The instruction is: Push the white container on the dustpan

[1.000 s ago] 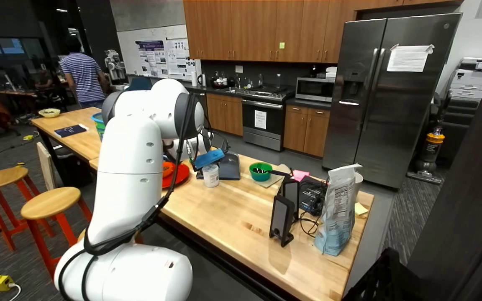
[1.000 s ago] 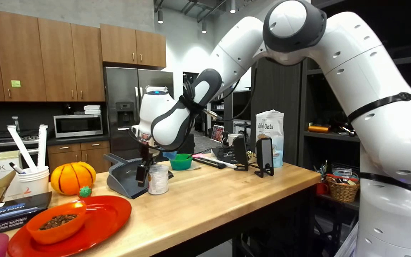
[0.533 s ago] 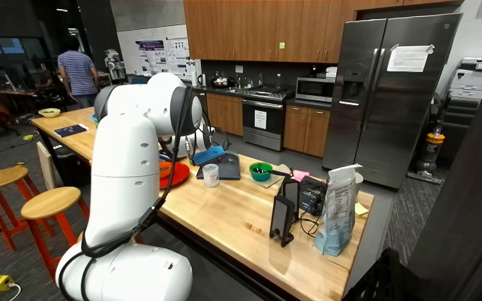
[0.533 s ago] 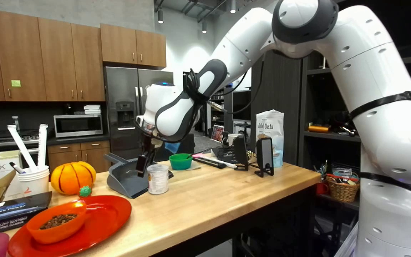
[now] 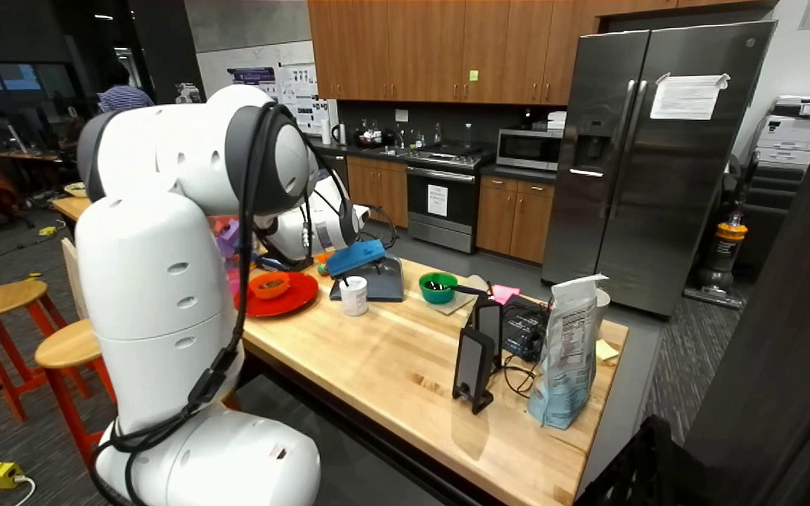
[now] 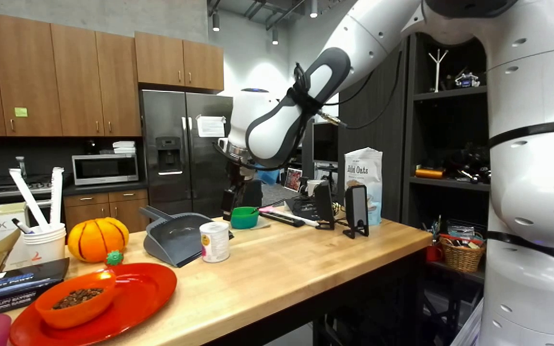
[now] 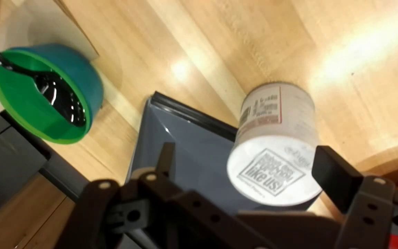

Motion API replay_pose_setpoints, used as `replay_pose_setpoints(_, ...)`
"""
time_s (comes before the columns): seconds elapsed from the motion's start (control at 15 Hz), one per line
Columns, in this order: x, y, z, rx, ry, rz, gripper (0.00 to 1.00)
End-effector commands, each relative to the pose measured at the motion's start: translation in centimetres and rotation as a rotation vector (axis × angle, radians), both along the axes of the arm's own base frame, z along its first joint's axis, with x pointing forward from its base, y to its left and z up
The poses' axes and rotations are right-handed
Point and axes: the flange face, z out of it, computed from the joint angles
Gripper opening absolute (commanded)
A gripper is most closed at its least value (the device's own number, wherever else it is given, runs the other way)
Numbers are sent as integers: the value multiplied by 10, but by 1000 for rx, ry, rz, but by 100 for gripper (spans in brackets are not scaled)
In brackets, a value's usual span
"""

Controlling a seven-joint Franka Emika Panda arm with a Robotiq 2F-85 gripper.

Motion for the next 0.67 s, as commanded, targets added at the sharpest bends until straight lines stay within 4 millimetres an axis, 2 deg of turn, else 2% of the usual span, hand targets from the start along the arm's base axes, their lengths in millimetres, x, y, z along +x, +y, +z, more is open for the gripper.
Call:
replay_pose_setpoints(0.0,-43,-15,1,-14,81,-17,100)
replay_pose_setpoints(0.07,-53,-14,-1,-2,109,-13,100)
replay_pose_setpoints(0.27,-65,-9,-9,34,206,4,100)
replay_pose_setpoints(0.6,-71,-5,-25,33,307,19,100)
